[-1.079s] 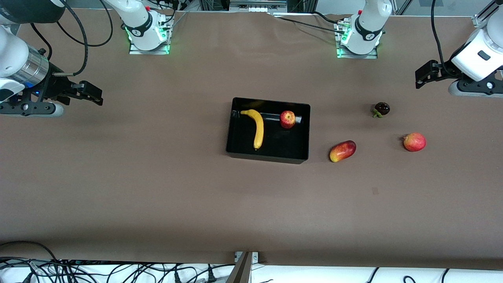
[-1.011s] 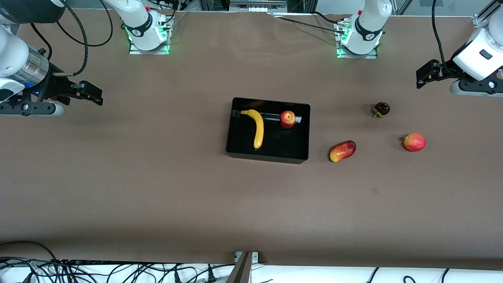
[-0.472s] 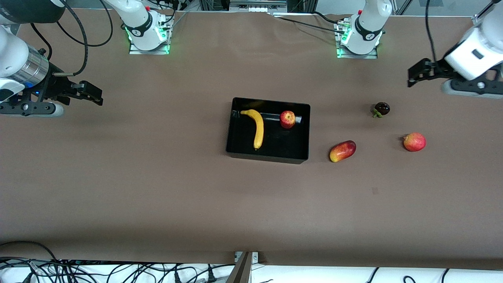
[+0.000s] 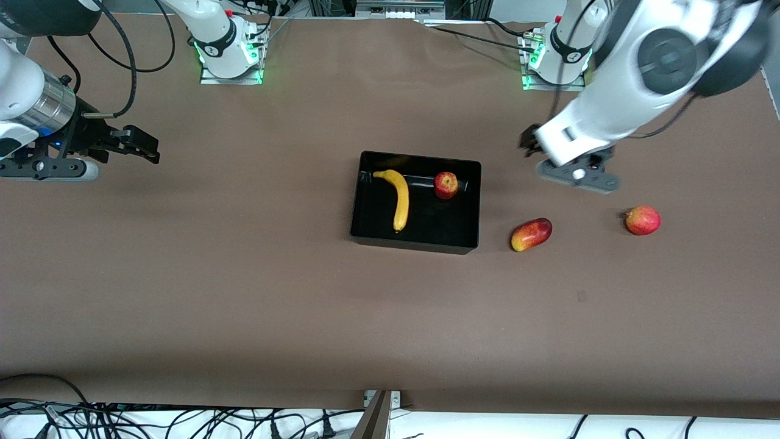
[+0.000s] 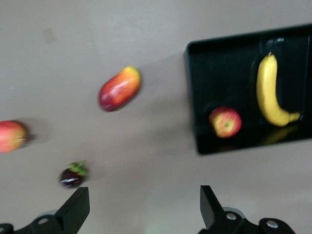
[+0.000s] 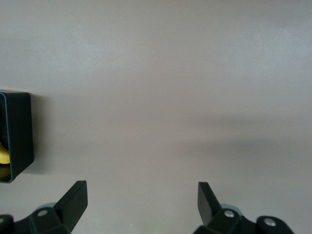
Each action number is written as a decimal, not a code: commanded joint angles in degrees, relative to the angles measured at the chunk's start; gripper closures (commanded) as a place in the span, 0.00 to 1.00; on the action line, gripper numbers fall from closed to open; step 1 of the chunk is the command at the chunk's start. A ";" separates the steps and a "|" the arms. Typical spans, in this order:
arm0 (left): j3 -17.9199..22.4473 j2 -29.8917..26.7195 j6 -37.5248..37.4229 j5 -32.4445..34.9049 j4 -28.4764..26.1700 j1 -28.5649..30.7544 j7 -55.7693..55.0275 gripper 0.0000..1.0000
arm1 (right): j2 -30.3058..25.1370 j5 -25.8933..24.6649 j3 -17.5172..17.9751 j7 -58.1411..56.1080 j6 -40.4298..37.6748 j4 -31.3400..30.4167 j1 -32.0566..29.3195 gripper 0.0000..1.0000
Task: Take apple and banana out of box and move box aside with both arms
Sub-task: 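Reach the left gripper into the black box over the red apple, then grasp the red apple with the left gripper and lift it out, then lower the red apple beside the mangosteen and open the left gripper, then reach the left gripper into the box and grasp the yellow banana, then lift the banana out of the box and carry it beside the mango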
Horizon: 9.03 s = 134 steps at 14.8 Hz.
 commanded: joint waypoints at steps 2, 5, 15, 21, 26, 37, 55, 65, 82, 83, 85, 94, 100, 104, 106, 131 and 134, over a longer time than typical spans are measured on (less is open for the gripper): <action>-0.08 6.55 7.26 -0.48 0.61 -5.38 -16.84 0.00 | -0.07 -0.53 -0.03 -0.19 -0.17 0.40 0.15 0.00; -1.56 12.26 12.88 0.14 -1.31 -9.00 -29.60 0.00 | -0.07 -0.53 -0.03 -0.19 -0.17 0.40 0.15 0.00; -4.38 18.24 33.03 6.98 -14.77 -11.90 -37.72 0.00 | -0.07 -0.45 -0.03 -0.19 -0.17 0.40 0.15 0.00; -4.47 21.32 36.28 11.92 -15.21 -11.99 -39.48 0.00 | -0.07 -0.45 -0.03 -0.19 -0.26 0.40 0.15 0.00; -4.56 20.28 35.85 12.00 -15.12 -11.64 -38.61 0.84 | -0.07 -0.45 -0.03 -0.19 -0.17 0.40 0.15 0.00; -5.61 7.27 8.80 10.33 -8.62 -3.74 -20.54 0.80 | 0.02 -0.53 -0.03 -0.19 -0.17 0.40 0.15 0.00; -5.44 5.77 30.82 10.25 -36.83 7.61 6.40 0.43 | -0.07 -0.45 -0.03 -0.19 -0.17 0.40 0.15 0.00; -5.53 2.97 27.35 10.16 -33.07 7.61 5.78 0.00 | -0.07 -0.45 -0.03 -0.19 -0.17 0.40 0.15 0.00; -5.88 21.93 41.44 -4.17 -6.16 -12.86 -21.01 0.00 | -0.07 -0.45 -0.03 -0.19 -0.17 0.40 0.15 0.00; -5.79 23.51 43.56 -3.04 -5.90 -13.91 -21.98 0.00 | -0.07 -0.45 -0.03 -0.19 -0.17 0.40 0.15 0.00; -5.61 26.76 46.46 1.26 -4.93 -16.02 -26.36 0.00 | -0.07 -0.45 -0.03 -0.19 -0.17 0.40 0.15 0.00; -5.26 31.61 50.43 11.83 -4.40 -17.00 -32.54 0.92 | 0.02 -0.45 -0.03 -0.19 -0.17 0.40 0.15 0.00; -5.35 26.00 43.51 9.12 -3.70 -15.25 -32.80 1.00 | 0.02 -0.45 -0.03 -0.19 -0.17 0.40 0.06 0.00; -5.70 21.86 28.94 4.54 1.56 -13.84 -32.45 0.99 | 0.02 -0.45 -0.03 -0.19 -0.17 0.40 0.06 0.00; -5.70 20.28 20.77 4.45 5.60 -12.44 -32.01 0.96 | 0.02 -0.45 -0.03 -0.19 -0.17 0.40 0.06 0.00; -3.77 16.67 35.98 10.51 -20.73 26.33 44.45 0.86 | 0.02 -0.45 -0.03 -0.19 -0.17 0.40 0.15 0.00; -3.68 18.16 42.94 10.51 -23.91 26.95 44.46 0.86 | 0.02 -0.45 -0.03 -0.19 -0.17 0.40 0.06 0.00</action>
